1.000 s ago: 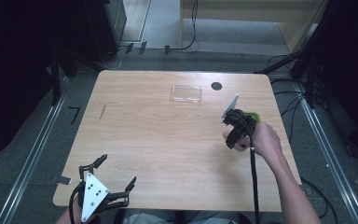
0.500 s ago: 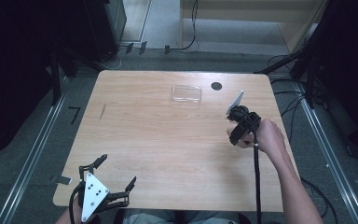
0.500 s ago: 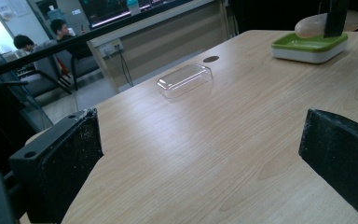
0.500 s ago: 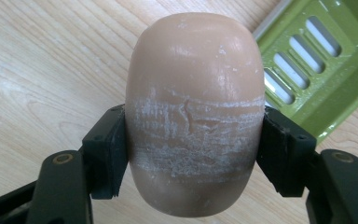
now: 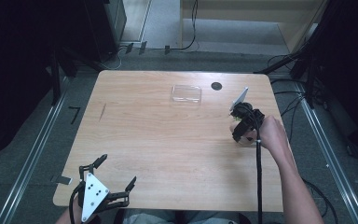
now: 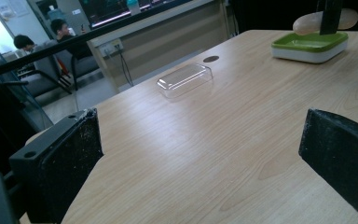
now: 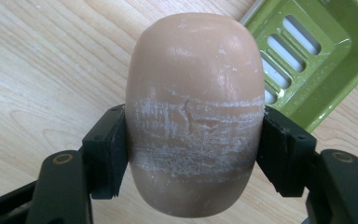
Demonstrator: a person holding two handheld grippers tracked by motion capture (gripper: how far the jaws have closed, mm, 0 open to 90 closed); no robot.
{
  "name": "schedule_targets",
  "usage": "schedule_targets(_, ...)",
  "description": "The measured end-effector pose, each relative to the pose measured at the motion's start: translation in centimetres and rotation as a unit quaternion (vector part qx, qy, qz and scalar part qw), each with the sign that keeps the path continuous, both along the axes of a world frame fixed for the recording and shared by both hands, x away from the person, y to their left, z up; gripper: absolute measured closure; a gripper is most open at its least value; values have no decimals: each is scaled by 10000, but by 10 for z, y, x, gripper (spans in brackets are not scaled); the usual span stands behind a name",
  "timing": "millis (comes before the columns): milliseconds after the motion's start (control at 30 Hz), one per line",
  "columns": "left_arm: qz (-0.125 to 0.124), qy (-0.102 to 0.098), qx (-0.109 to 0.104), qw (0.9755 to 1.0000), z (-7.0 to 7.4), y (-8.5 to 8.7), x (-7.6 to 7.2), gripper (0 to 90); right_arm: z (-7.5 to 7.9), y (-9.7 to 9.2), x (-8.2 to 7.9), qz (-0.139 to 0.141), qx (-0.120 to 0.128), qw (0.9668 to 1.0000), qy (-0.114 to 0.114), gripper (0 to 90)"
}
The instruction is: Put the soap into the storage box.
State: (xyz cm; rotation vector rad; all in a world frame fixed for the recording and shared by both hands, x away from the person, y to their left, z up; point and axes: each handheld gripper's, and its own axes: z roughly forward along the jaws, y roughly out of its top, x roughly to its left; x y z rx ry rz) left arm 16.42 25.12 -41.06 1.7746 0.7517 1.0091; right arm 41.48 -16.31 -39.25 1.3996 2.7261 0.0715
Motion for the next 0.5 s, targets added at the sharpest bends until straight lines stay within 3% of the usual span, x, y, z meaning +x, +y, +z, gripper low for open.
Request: schedule_targets(500,7,8,-1,10000,0,0,0,0,-4,-8,10,-161,59,9999,-5,334)
